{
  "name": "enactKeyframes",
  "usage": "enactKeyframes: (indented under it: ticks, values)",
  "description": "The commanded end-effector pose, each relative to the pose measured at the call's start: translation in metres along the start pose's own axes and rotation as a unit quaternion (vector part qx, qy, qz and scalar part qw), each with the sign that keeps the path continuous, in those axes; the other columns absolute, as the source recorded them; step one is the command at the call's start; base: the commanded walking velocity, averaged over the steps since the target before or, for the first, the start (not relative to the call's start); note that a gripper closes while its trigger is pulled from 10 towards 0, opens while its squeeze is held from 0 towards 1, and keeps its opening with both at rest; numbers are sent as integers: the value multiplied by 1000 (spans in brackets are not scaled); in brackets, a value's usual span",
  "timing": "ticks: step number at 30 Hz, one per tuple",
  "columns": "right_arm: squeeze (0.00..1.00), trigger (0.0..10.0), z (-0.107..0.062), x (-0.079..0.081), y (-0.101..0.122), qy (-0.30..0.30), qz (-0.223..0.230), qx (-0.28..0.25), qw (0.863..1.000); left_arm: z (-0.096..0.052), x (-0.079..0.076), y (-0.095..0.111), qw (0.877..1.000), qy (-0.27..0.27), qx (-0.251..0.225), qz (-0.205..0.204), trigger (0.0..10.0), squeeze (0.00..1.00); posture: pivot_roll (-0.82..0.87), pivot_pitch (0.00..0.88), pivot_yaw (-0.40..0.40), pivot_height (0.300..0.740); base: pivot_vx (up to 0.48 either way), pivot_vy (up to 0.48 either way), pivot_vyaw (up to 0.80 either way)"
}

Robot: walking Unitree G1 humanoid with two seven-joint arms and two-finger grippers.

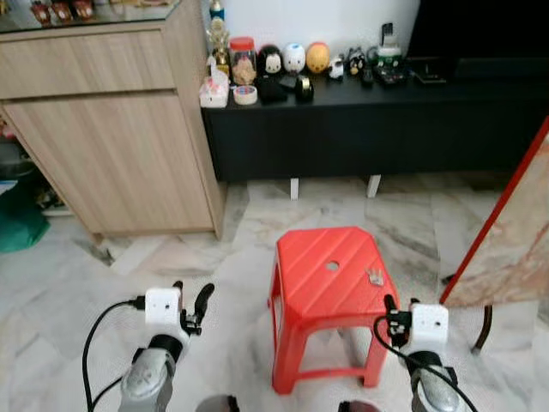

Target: Hang keys on a hook

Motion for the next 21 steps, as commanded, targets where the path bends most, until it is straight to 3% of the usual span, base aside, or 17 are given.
enactKeyframes:
  ticks: [1, 7, 10, 21]
  values:
    - [0, 10000, 1, -1, 2, 2, -2, -3, 1000, 1, 0, 3, 1000, 1, -5, 1, 10000, 0, 14, 0, 4, 628, 266, 0, 0]
    - [0, 10000, 1, 0, 3, 6, -10, -4, 1000, 2, 0, 3, 1000, 0, -6, 1, 10000, 0, 14, 0, 4, 628, 262, 0, 0]
    - [0, 10000, 2, 0, 4, 6, -10, -5, 1000, 2, 0, 3, 1000, 0, -6, 1, 10000, 0, 14, 0, 4, 628, 266, 0, 721]
    - [0, 10000, 1, -3, 2, -5, -3, 3, 1000, 2, 0, 3, 1000, 1, -5, 2, 10000, 0, 15, 1, 5, 628, 265, 0, 0]
Point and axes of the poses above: a point about 5 cm out from each wrist's last joint towards the gripper, its own z axis pointing out of the wrist towards the gripper, its own y axis along the axis of the wrist's last joint, x = y × z, the point moved 3 cm from there along z, pointing out of the wrist towards the gripper, and after that the axes turned 13 degrees about -z, right-handed, at the moved point
